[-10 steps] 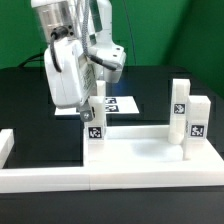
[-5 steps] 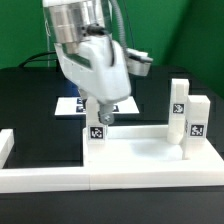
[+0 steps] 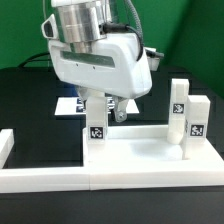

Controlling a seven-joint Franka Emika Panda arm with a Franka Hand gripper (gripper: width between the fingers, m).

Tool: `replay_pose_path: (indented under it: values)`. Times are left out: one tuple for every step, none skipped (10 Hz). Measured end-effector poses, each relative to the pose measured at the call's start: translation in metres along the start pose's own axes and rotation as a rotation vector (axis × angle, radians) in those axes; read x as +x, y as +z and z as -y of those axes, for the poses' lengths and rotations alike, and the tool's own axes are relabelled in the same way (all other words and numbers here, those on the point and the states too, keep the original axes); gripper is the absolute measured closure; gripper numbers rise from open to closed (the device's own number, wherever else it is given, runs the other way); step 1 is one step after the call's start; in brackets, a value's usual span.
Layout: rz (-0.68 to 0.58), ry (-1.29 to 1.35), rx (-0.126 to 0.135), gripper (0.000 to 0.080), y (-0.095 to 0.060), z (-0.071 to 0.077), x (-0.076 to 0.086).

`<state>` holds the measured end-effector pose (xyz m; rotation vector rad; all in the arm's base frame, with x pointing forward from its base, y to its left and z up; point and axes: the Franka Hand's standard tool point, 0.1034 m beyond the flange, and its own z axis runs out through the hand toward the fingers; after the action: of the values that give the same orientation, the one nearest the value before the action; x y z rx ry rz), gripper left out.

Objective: Assemble desk

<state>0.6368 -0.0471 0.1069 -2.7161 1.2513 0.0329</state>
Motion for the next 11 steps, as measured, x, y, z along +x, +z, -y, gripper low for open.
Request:
replay_pose_path:
  values:
    - [-0.016, -0.233, -0.015, 0.0151, -0.002, 0.001, 0.003]
    - [-0.027, -0.326, -0.009, 0.0151, -0.003, 0.004, 0.004]
    - [-0.024, -0.267, -0.007, 0.0151, -0.002, 0.004, 0.003]
    - [-0.025, -0.259, -0.006, 0.0266, -0.002, 0.004, 0.003]
    - [-0.026, -0.253, -0.009, 0.0266, -0.002, 0.002, 0.004]
    - [-0.027, -0.189, -0.011, 0.0447, -0.003, -0.001, 0.007]
    - [-0.026, -0.093, -0.014, 0.0500, -0.002, -0.004, 0.007]
    - [-0.024, -0.017, -0.015, 0.0500, -0.002, -0.005, 0.007]
    - [-0.012, 0.110, -0.022, 0.0504, -0.001, -0.008, 0.007]
    - [-0.006, 0.304, -0.026, 0.0506, 0.000, -0.010, 0.009]
    - [0.003, 0.481, -0.014, 0.0506, -0.001, -0.008, 0.009]
